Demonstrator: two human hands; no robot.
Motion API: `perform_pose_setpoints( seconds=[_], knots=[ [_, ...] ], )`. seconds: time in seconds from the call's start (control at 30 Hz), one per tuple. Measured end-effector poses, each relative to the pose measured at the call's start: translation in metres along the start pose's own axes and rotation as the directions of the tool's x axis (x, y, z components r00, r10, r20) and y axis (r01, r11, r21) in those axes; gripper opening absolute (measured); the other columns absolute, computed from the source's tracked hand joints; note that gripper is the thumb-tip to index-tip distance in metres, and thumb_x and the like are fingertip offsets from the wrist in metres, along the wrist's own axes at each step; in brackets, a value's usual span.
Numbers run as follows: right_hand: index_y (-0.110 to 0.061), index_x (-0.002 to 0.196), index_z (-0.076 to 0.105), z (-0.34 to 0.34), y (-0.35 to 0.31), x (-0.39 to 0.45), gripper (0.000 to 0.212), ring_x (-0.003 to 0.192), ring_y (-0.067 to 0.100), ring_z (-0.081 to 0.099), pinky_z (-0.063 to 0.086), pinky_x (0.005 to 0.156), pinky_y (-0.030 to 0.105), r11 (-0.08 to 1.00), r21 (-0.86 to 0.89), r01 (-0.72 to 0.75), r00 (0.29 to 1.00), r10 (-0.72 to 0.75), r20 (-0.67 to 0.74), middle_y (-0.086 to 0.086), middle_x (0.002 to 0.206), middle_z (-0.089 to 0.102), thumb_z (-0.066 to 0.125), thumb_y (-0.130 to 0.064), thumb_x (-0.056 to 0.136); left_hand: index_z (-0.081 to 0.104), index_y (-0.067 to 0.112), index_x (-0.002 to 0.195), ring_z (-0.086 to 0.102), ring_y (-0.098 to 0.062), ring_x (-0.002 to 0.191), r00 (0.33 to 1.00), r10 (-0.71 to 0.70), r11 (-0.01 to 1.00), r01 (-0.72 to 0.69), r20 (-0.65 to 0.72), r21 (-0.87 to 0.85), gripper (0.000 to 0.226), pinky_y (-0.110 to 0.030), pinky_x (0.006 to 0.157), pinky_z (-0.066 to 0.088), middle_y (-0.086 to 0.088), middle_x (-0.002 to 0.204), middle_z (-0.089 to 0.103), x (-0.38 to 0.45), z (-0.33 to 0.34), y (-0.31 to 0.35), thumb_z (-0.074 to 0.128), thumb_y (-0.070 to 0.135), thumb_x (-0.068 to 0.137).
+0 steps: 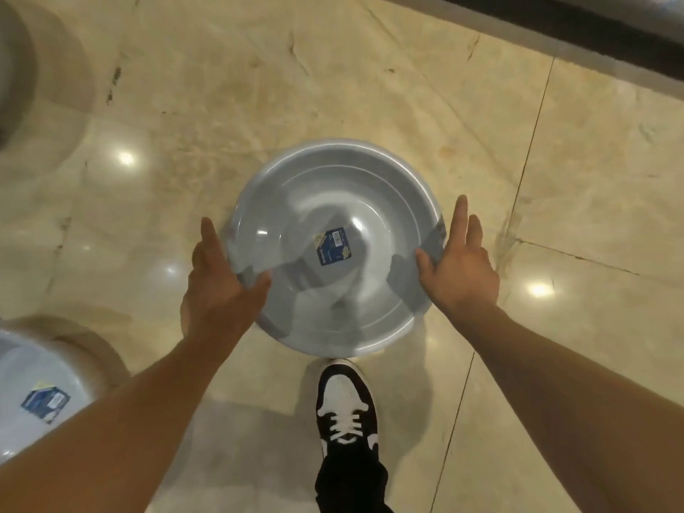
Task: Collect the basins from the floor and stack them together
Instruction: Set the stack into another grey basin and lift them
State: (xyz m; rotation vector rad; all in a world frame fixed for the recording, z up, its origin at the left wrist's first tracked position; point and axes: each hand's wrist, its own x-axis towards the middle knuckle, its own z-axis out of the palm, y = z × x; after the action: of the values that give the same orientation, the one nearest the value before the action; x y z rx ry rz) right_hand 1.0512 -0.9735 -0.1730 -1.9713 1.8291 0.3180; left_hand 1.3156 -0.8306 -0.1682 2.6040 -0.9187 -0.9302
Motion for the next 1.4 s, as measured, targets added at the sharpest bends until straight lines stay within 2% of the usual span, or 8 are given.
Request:
perform_pose_setpoints(
  seconds=[0.1, 0.17, 0.37, 0.5, 0.67, 0.97, 1.2, 1.4],
  knots=[
    [-0.024, 0.155, -0.012, 0.007, -0.006, 0.013, 0.09, 0.096, 0.04, 0.062, 0.048, 0.063, 0.041, 1.0, 0.016, 0.01, 0.999, -0.011, 0.044, 0.011, 0.156, 0.027, 0.053, -0.039, 0.095, -0.006, 0.029, 0.156, 0.054, -0.041, 0.12, 0.996, -0.08, 0.995, 0.083, 0.043, -0.058, 0.107, -0.052, 0.088, 0.05, -0.014, 0.144, 0.045, 0.008, 0.011, 0.001, 0.071, 0.026, 0.08],
    [-0.026, 0.156, -0.004, 0.007, -0.009, 0.018, 0.085, 0.077, 0.034, 0.054, 0.041, 0.062, 0.037, 0.999, 0.051, 0.011, 0.996, -0.015, 0.082, 0.012, 0.137, 0.047, 0.053, -0.023, 0.092, 0.014, 0.024, 0.152, 0.061, -0.041, 0.101, 0.992, -0.114, 0.99, 0.117, 0.051, -0.078, 0.091, -0.043, 0.073, 0.054, -0.013, 0.113, 0.061, 0.012, 0.012, 0.004, 0.059, 0.005, 0.076],
    [-0.024, 0.155, 0.013, -0.027, -0.032, 0.019, 0.083, 0.078, 0.027, 0.047, 0.04, 0.07, 0.035, 0.992, 0.072, 0.107, 0.981, -0.117, 0.157, 0.013, 0.113, 0.059, 0.053, -0.008, 0.084, 0.045, 0.017, 0.124, 0.058, -0.035, 0.07, 0.981, -0.196, 0.974, 0.196, 0.01, -0.115, 0.064, -0.032, 0.055, 0.041, -0.003, 0.072, 0.055, 0.004, -0.027, 0.002, 0.055, -0.003, 0.063],
    [-0.024, 0.155, 0.012, -0.058, -0.088, -0.003, 0.082, 0.074, 0.026, 0.049, 0.039, 0.066, 0.033, 0.972, 0.062, 0.226, 0.962, -0.233, 0.14, 0.012, 0.112, 0.06, 0.054, -0.01, 0.086, 0.042, 0.022, 0.119, 0.051, -0.017, 0.06, 0.979, -0.191, 0.97, 0.178, -0.069, -0.167, 0.062, -0.026, 0.047, 0.035, 0.007, 0.07, 0.052, -0.013, -0.084, -0.024, 0.056, -0.002, 0.064],
    [-0.021, 0.156, 0.013, -0.079, -0.188, -0.057, 0.078, 0.08, 0.032, 0.058, 0.042, 0.064, 0.034, 0.895, 0.048, 0.443, 0.883, -0.445, 0.146, 0.014, 0.123, 0.059, 0.053, -0.01, 0.089, 0.042, 0.02, 0.121, 0.048, -0.02, 0.055, 0.929, -0.323, 0.936, 0.285, -0.179, -0.205, 0.059, -0.025, 0.044, 0.032, 0.003, 0.066, 0.05, -0.05, -0.17, -0.087, 0.055, -0.005, 0.069],
    [-0.019, 0.158, 0.013, -0.04, -0.376, -0.191, 0.073, 0.116, 0.038, 0.056, 0.048, 0.089, 0.043, 0.683, 0.014, 0.73, 0.663, -0.713, 0.228, 0.006, 0.153, 0.041, 0.048, -0.011, 0.095, 0.044, 0.019, 0.133, 0.053, -0.03, 0.068, 0.782, -0.542, 0.829, 0.437, -0.308, -0.348, 0.064, -0.031, 0.058, 0.037, -0.007, 0.081, 0.06, -0.165, -0.281, -0.259, 0.064, 0.002, 0.075],
    [-0.018, 0.158, 0.006, 0.051, -0.451, -0.26, 0.082, 0.114, 0.04, 0.055, 0.046, 0.085, 0.042, 0.519, -0.097, 0.849, 0.519, -0.784, 0.341, 0.012, 0.152, 0.038, 0.051, -0.007, 0.09, 0.049, 0.009, 0.116, 0.046, -0.011, 0.051, 0.686, -0.689, 0.698, 0.541, -0.234, -0.469, 0.05, -0.022, 0.044, 0.03, -0.004, 0.065, 0.055, -0.225, -0.264, -0.374, 0.063, -0.004, 0.07],
    [-0.018, 0.156, 0.007, 0.114, -0.446, -0.245, 0.085, 0.102, 0.041, 0.057, 0.037, 0.072, 0.037, 0.476, -0.226, 0.85, 0.527, -0.767, 0.365, 0.012, 0.146, 0.04, 0.049, -0.004, 0.084, 0.043, 0.008, 0.117, 0.048, -0.02, 0.055, 0.69, -0.709, 0.667, 0.588, -0.147, -0.458, 0.052, -0.025, 0.044, 0.031, -0.01, 0.073, 0.054, -0.215, -0.196, -0.406, 0.064, 0.003, 0.07]
  ],
)
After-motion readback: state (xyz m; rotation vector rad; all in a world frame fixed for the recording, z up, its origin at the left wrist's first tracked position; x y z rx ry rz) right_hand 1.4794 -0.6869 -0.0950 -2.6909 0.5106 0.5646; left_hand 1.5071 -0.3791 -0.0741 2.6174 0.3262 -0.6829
